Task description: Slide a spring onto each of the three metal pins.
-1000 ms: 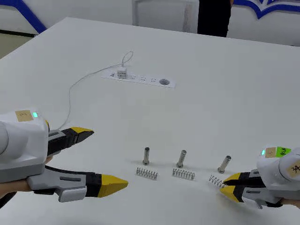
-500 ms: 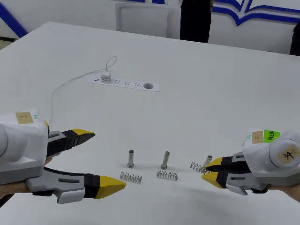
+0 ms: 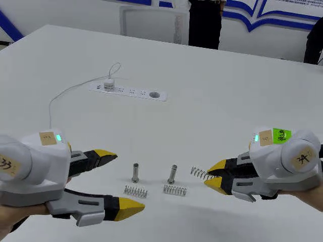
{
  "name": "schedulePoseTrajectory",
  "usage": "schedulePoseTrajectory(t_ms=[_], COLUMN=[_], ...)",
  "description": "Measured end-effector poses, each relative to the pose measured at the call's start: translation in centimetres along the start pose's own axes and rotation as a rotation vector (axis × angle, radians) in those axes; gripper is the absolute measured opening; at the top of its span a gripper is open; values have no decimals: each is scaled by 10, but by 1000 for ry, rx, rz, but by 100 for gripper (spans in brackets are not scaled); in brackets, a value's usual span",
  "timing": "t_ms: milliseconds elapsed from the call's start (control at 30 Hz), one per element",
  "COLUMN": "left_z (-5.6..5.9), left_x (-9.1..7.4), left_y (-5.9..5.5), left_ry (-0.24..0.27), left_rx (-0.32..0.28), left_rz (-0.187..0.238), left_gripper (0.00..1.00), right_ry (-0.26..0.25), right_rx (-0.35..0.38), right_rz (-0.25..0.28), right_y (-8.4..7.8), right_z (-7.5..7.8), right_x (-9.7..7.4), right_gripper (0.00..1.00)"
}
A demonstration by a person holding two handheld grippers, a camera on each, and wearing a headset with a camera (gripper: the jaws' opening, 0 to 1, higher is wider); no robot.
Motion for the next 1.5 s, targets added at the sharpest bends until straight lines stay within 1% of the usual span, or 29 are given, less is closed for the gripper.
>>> schedulePoseTrajectory(t_ms=[67, 133, 400, 500, 600, 733, 833, 900, 1000, 1100, 1200, 1267, 1400, 1500], left_z=[2, 4, 11, 15, 18, 22, 24, 25, 27, 30, 34, 36, 37, 36], left_x=[3, 6, 12, 15, 19, 23, 26, 28, 31, 35, 38, 40, 43, 43], left_y=[-1, 2, 16, 19, 22, 24, 27, 29, 33, 35, 36, 36, 35, 35], left_ry=[-5, -17, -50, -81, -92, -108, -124, -131, -131, -159, -173, -189, -190, -189], left_rx=[-2, -14, 29, 40, 56, 77, 90, 97, 137, 150, 168, 170, 185, 189], left_rz=[5, 26, 54, 60, 59, 48, 48, 48, 44, 42, 39, 42, 28, 27], left_gripper=[75, 74, 66, 61, 59, 58, 53, 52, 49, 44, 37, 34, 33, 31], right_ry=[4, 8, 25, 36, 47, 54, 60, 61, 61, 62, 68, 71, 75, 83], right_rx=[-8, -11, -46, -72, -96, -120, -149, -154, -163, -183, -202, -205, -213, -221], right_rz=[1, 7, 31, 42, 49, 56, 58, 65, 73, 72, 79, 83, 84, 86], right_y=[3, 6, 19, 26, 33, 37, 38, 41, 45, 49, 51, 52, 53, 54], right_z=[-1, -3, -9, -12, -14, -16, -15, -15, -15, -15, -15, -14, -14, -15], right_x=[1, 1, 0, 1, 2, 2, 2, 1, 0, -1, -1, -1, -1, -1], right_gripper=[10, 10, 10, 10, 10, 10, 10, 10, 10, 10, 10, 10, 10, 10])
Point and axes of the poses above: the centre of the closed fingertips' face, and the gripper's own axes: x roughly forward along the fingers, z roughly to its right, y roughly out of its top, the point moved 8 cm from there along -x, roughly backward along the fingers, and after that the axes turned 13 degrees about -x, right-handed, at the moved point
